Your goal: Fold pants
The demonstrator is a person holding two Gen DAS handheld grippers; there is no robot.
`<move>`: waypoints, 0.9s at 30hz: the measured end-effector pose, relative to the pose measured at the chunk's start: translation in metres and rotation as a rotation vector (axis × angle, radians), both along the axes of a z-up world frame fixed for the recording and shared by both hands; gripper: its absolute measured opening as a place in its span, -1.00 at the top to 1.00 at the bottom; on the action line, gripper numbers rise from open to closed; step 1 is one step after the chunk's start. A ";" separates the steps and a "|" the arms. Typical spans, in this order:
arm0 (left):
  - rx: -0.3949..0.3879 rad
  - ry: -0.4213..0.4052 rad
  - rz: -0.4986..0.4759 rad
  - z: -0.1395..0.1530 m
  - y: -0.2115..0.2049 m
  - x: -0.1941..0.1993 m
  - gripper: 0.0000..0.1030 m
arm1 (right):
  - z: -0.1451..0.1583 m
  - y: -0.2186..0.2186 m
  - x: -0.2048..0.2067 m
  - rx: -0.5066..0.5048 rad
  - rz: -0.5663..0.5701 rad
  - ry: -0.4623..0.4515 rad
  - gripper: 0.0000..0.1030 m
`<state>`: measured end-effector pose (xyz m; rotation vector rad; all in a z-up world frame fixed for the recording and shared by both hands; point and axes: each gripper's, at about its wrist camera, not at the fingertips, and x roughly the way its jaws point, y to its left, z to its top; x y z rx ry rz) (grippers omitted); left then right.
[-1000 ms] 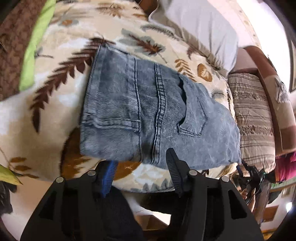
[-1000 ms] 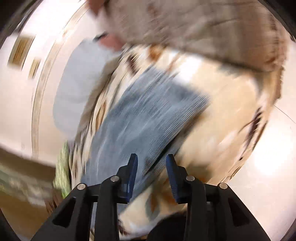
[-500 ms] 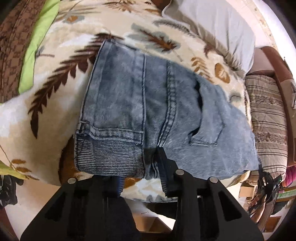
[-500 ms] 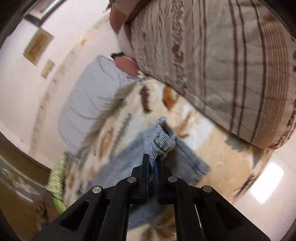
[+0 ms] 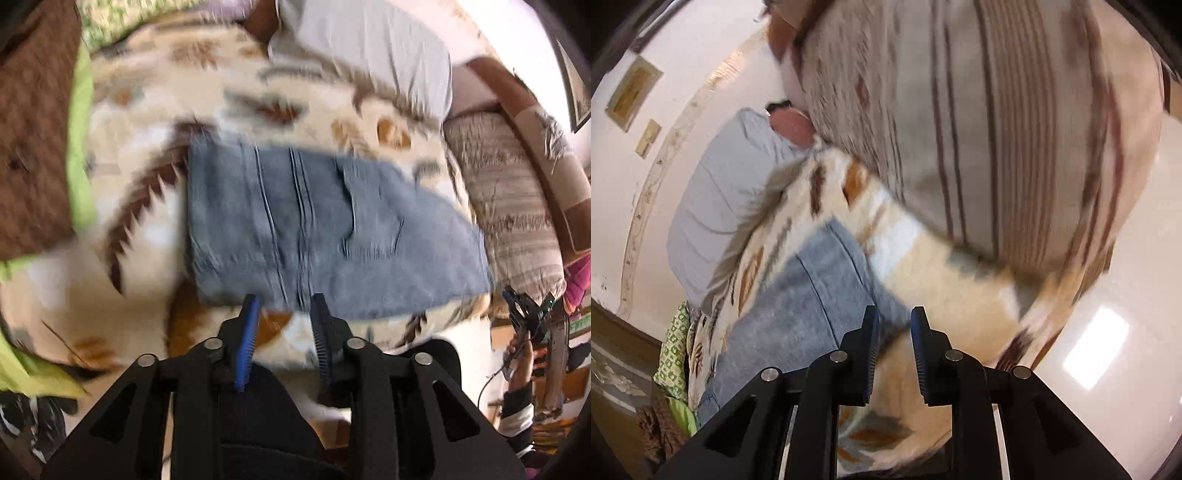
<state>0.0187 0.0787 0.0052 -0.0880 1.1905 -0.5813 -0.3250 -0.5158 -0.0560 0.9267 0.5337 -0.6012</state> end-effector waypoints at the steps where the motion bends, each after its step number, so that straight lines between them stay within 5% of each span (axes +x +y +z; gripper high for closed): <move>1: 0.014 -0.026 0.026 0.007 0.004 0.011 0.17 | 0.007 -0.002 0.006 -0.008 0.019 -0.001 0.59; 2: 0.040 -0.053 0.059 0.012 0.007 0.025 0.03 | 0.014 -0.003 0.015 -0.012 0.044 -0.005 0.59; 5: 0.082 -0.053 0.118 0.011 0.010 0.066 0.00 | 0.033 0.009 0.068 -0.038 0.172 -0.016 0.54; 11: 0.024 0.142 0.200 -0.032 0.015 0.140 0.00 | 0.042 0.092 0.235 -0.036 0.573 -0.025 0.37; 16: -0.032 0.266 0.170 -0.058 0.012 0.155 -0.02 | 0.021 0.148 0.348 -0.001 0.744 0.064 0.32; 21: -0.120 0.337 0.116 -0.072 0.009 0.153 -0.09 | -0.004 0.185 0.406 -0.006 0.836 0.179 0.21; 25: -0.201 0.376 0.081 -0.082 0.004 0.153 -0.11 | -0.021 0.199 0.429 0.023 0.924 0.216 -0.17; 27: -0.245 0.383 0.068 -0.082 0.000 0.152 -0.11 | -0.024 0.211 0.433 -0.018 0.975 0.242 -0.03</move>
